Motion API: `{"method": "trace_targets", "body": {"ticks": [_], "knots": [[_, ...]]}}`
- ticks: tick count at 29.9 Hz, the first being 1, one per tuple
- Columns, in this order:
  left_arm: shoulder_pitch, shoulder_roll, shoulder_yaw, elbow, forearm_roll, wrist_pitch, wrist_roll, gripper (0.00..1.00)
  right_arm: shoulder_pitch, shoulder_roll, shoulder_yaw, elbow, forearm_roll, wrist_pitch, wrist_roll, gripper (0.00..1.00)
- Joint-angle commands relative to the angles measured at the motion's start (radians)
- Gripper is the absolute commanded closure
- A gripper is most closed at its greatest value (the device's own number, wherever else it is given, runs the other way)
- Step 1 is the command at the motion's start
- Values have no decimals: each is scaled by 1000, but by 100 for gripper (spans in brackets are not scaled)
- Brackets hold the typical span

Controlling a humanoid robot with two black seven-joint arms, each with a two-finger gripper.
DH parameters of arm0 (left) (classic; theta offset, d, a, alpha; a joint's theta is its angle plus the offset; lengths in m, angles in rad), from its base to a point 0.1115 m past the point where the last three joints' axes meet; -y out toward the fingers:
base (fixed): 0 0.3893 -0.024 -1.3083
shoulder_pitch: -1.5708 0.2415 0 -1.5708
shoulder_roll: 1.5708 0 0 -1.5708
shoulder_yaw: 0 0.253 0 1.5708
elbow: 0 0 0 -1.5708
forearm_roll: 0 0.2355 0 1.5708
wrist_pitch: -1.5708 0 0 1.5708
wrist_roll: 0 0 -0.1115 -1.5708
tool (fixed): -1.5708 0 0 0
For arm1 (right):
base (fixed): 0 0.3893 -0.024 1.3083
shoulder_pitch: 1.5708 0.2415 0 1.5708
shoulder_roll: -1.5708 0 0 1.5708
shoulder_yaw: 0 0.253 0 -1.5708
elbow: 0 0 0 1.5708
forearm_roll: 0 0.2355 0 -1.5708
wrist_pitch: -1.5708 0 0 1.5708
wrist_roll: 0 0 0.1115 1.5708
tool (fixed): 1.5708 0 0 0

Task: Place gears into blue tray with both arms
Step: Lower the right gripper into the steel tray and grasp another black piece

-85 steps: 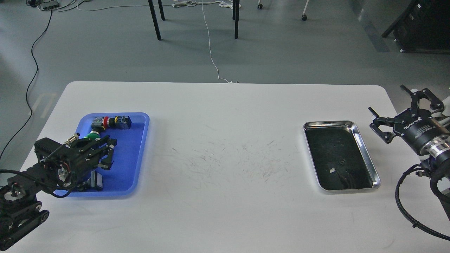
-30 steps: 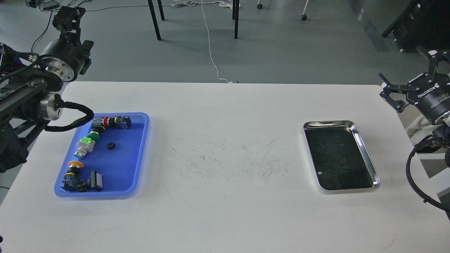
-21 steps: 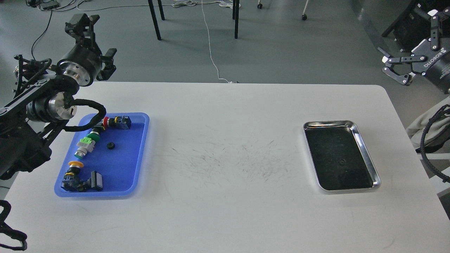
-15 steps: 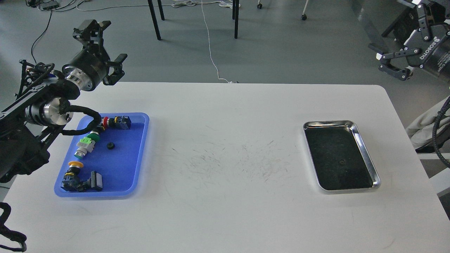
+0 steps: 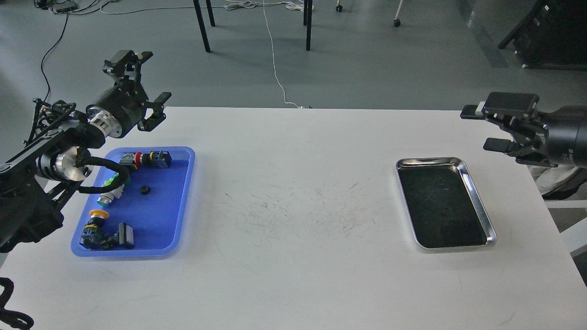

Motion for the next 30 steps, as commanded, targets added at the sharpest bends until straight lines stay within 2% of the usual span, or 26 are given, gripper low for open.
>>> {"method": "trace_targets", "body": {"ticks": [1, 9, 15, 30], "knots": [[12, 6, 6, -3, 1, -3, 0, 2, -5, 75, -91, -26, -165, -5, 1, 1], [14, 15, 4, -5, -1, -1, 0, 2, 9, 233, -199, -168, -322, -3, 1, 1], [12, 13, 4, -5, -1, 0, 1, 2, 50, 343, -317, -286, -359, -3, 1, 1], [14, 15, 4, 0, -1, 2, -2, 2, 75, 432, -409, -402, -361, -8, 5, 3]]}}
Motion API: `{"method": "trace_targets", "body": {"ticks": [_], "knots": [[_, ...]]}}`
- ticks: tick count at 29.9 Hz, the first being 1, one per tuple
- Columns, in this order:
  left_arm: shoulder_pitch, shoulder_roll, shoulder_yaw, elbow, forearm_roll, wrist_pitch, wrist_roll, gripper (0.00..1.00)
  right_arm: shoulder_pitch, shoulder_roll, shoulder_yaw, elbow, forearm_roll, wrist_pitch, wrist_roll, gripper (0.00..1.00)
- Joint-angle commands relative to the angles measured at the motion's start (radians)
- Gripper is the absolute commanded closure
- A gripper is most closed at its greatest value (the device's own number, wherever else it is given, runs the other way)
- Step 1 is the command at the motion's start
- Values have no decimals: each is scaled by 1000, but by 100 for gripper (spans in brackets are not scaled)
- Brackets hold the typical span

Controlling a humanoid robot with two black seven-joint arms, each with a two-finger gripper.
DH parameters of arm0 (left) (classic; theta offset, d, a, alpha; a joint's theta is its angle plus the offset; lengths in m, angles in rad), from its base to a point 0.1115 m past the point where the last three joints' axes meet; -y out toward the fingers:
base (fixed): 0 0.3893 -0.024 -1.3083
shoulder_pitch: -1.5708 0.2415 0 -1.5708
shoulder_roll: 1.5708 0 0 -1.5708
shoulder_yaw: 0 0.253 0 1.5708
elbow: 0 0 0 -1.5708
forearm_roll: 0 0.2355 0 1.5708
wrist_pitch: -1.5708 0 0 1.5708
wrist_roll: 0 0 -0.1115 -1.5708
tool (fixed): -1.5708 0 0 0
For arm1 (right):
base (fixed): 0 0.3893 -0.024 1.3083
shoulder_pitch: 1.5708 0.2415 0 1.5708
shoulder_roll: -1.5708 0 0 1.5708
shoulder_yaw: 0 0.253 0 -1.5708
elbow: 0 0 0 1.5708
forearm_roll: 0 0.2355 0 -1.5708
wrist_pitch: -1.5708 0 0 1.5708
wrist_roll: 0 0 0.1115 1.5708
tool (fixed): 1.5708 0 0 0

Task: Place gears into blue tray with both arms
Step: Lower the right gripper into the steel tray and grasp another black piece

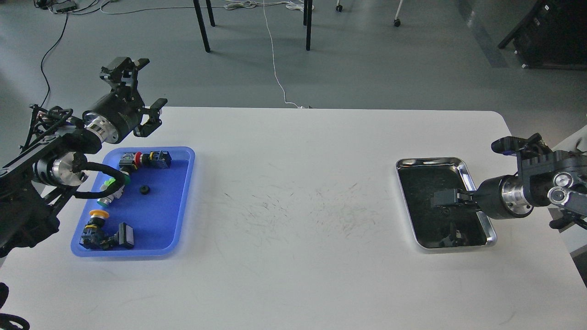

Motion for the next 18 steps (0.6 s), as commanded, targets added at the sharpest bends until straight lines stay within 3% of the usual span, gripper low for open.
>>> {"method": "trace_targets", "body": {"ticks": [1, 18], "knots": [[0, 1, 0, 0, 0, 0, -1, 2, 2, 15, -2, -16, 0, 0, 2, 3], [0, 3, -1, 0, 0, 0, -5, 2, -3, 106, -83, -117, 0, -31, 23, 14]]}}
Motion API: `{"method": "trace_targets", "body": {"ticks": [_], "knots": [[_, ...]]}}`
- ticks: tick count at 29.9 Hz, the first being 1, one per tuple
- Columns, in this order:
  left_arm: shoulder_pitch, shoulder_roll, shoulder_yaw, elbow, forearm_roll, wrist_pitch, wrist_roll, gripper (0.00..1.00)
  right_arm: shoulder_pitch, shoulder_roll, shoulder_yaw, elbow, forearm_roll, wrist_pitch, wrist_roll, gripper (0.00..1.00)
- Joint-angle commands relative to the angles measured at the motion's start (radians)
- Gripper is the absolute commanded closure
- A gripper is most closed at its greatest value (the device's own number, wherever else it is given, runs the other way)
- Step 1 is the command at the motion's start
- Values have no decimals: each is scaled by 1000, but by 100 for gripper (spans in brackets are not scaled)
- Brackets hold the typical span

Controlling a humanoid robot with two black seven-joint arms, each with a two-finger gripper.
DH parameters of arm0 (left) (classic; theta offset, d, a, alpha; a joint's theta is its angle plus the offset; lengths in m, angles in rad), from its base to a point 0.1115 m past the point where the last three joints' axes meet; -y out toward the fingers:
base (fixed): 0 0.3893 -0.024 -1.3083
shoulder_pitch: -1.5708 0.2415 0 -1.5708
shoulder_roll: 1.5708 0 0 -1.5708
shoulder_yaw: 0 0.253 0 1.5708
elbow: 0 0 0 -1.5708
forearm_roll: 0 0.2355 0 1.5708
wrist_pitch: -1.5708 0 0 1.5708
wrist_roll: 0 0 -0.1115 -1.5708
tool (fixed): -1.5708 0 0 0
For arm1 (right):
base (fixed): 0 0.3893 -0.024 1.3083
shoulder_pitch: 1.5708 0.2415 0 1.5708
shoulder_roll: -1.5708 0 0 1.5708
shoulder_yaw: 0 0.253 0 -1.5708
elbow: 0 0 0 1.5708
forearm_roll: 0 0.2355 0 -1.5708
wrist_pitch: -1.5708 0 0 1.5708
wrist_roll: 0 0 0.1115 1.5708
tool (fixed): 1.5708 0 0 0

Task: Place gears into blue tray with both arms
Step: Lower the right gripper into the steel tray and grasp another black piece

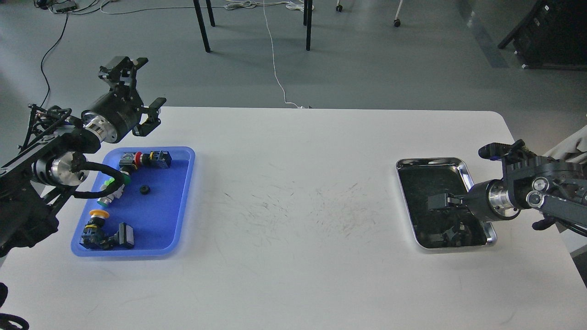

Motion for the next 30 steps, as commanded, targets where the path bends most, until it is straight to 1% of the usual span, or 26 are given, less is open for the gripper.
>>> {"method": "trace_targets", "body": {"ticks": [1, 6, 13, 18, 23, 25, 28, 30], "knots": [[0, 0, 0, 0, 0, 0, 0, 2, 3, 9, -12, -2, 0, -1, 10, 16], [-2, 2, 0, 0, 0, 0, 0, 2, 6, 21, -20, -5, -1, -1, 15, 28], [-2, 5, 0, 0, 1, 0, 0, 2, 8, 21, -34, -17, -40, -1, 27, 39], [-2, 5, 0, 0, 1, 0, 0, 2, 8, 21, -35, -29, -43, -1, 27, 49], [-2, 5, 0, 0, 1, 0, 0, 2, 8, 21, -35, -41, -43, -1, 29, 57], [-2, 5, 0, 0, 1, 0, 0, 2, 8, 21, -37, -44, -44, -1, 29, 64], [-3, 5, 0, 0, 1, 0, 0, 2, 9, 21, -35, -44, -44, -1, 29, 81], [-3, 5, 0, 0, 1, 0, 0, 2, 9, 21, -37, -43, -44, 1, 29, 89]]}}
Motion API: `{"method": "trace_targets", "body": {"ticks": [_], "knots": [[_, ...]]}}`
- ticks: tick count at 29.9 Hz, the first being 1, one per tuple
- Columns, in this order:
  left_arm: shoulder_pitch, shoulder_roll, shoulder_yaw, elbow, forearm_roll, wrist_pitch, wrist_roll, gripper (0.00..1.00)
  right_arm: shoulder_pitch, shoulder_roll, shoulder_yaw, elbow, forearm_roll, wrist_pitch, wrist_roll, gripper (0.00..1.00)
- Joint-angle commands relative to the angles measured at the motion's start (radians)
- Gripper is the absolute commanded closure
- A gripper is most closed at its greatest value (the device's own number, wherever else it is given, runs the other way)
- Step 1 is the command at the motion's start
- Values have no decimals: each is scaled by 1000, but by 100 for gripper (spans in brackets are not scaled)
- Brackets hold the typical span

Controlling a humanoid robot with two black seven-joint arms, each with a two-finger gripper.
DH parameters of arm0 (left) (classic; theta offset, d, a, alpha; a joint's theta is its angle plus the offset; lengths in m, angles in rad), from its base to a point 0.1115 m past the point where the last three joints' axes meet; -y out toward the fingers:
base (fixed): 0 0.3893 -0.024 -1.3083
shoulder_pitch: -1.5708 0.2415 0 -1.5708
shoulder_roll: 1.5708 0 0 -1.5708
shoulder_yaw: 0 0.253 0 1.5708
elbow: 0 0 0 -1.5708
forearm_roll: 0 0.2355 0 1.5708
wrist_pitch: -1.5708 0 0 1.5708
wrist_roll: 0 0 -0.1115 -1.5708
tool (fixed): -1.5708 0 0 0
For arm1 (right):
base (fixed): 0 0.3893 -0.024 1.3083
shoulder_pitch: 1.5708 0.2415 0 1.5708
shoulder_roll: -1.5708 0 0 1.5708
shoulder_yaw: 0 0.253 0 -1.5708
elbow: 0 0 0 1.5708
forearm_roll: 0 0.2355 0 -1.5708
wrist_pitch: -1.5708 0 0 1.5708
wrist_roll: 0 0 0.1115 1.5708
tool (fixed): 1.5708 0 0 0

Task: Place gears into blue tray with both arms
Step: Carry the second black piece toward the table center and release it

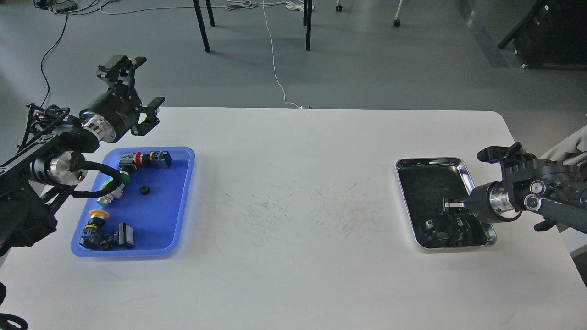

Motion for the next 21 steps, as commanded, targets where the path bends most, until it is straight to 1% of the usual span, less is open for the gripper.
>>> {"method": "trace_targets", "body": {"ticks": [1, 3, 6, 14, 18, 21], "knots": [[-1, 0, 0, 0, 0, 0, 0, 2, 1, 1, 0, -1, 0, 3, 0, 92], [-1, 0, 2, 0, 0, 0, 0, 2, 1, 1, 0, 1, 0, 3, 0, 96], [-1, 0, 2, 0, 0, 0, 0, 2, 2, 1, 1, 1, 2, 3, 0, 98], [-2, 0, 0, 0, 17, 5, 0, 2, 96, -7, 1, 18, 11, 8, 11, 98], [-4, 0, 0, 0, 18, 5, 0, 2, 173, -11, 10, 73, 29, 3, 18, 98], [-5, 0, 0, 0, 18, 5, 0, 2, 248, -7, 13, 133, 110, -3, 30, 98]]}}
